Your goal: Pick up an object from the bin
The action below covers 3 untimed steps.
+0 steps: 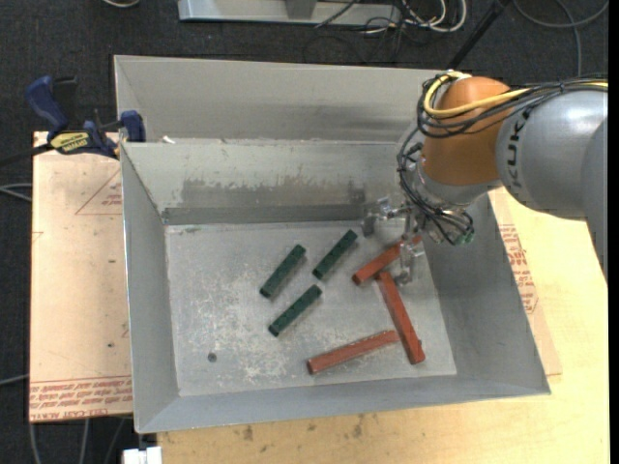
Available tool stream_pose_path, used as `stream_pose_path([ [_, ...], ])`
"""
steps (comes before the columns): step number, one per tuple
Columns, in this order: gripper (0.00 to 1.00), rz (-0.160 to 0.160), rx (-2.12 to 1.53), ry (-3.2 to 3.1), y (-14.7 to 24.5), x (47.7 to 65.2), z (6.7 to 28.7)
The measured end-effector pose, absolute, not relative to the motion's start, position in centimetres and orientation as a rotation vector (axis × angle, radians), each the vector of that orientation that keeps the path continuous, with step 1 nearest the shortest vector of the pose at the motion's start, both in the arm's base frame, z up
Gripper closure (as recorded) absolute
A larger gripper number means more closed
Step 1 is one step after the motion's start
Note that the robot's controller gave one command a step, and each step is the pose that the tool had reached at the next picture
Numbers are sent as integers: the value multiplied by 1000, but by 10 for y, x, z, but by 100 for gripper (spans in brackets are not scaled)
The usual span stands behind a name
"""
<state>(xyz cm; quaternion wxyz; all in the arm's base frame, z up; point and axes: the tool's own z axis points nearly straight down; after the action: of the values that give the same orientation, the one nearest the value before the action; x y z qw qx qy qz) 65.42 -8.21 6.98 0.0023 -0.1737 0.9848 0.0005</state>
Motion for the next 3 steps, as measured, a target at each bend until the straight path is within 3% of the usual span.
stream_pose_path([
  [1,0,2,-543,3090,-82,655,70],
  [2,100,1,-541,3089,-82,656,71],
  [3,100,0,-540,3088,-82,658,99],
])
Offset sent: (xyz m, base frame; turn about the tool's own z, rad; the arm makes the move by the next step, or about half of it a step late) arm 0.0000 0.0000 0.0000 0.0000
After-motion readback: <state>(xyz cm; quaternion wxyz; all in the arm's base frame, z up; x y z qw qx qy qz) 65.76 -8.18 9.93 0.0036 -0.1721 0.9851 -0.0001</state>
